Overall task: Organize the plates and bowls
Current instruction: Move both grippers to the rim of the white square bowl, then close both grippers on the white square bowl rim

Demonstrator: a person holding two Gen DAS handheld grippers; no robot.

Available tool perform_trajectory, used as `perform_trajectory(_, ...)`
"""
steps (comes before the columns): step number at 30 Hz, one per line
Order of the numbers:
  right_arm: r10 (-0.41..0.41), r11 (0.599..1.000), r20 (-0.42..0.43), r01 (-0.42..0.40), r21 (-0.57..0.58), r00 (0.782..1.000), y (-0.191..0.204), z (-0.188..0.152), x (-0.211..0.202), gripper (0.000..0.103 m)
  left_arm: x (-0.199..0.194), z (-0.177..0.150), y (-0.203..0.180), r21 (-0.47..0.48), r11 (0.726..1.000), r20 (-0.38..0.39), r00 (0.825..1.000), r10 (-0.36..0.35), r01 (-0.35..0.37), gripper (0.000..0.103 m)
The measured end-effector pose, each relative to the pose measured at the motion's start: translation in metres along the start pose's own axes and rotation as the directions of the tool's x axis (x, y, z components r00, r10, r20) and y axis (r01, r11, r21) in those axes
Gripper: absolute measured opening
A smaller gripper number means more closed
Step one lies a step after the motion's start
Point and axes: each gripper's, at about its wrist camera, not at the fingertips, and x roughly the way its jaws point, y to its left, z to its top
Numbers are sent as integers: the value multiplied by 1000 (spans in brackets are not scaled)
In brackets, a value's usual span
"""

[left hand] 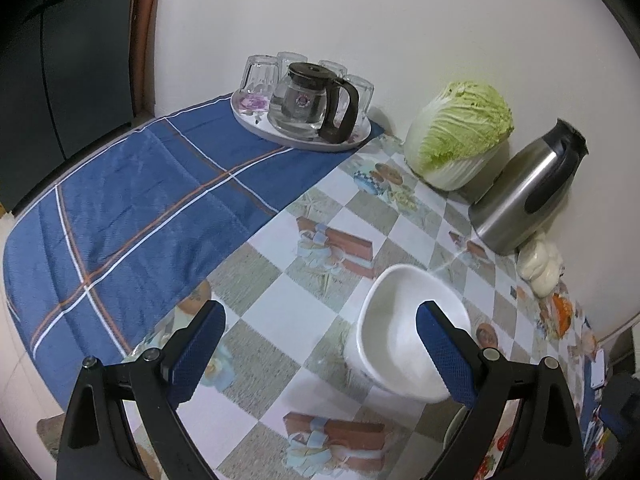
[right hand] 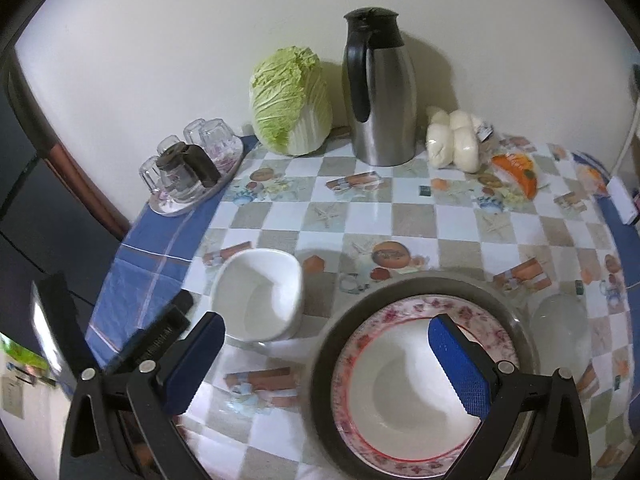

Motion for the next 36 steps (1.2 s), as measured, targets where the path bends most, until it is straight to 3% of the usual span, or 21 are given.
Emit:
perform_trajectory(2,31,1000,-23,-31,0,999,3,8,6,103,3,1,2,-17,1000,18,1000,-19,19,97)
perform_trajectory(4,11,1000,-41,-11,0,999,6,13,13,103,7,1,1,-13,1000,11,1000,-25,25,98)
perform_trajectory(9,-20,1000,-87,21,11,996,9,20,40,103,23,1,-1,15,1000,-43,999,-16,16,98)
perform_trajectory(12,-27,999,-129,32,34,991,7,22,61,103,33,-1,4,-17,999,-84,995,-52,51,98)
perform_trajectory(16,-40,998,-168,48,44,985,2,22,82,103,42,-3,6,-21,999,-112,993,-48,46,98)
perform_trajectory(27,-69,992,-170,86,93,983,-32,30,85,103,54,-5,2,-50,997,-157,985,-68,61,96)
perform_trajectory(31,-76,994,-177,88,58,981,-21,29,94,102,59,-6,-1,-51,995,-170,981,-91,84,82)
perform_trajectory(33,-63,996,-186,74,53,980,-16,26,101,95,63,-8,-3,-50,994,-182,978,-104,96,75)
perform_trajectory(36,-50,997,-205,59,41,977,-8,20,111,83,68,-10,-3,-55,992,-198,973,-121,113,56)
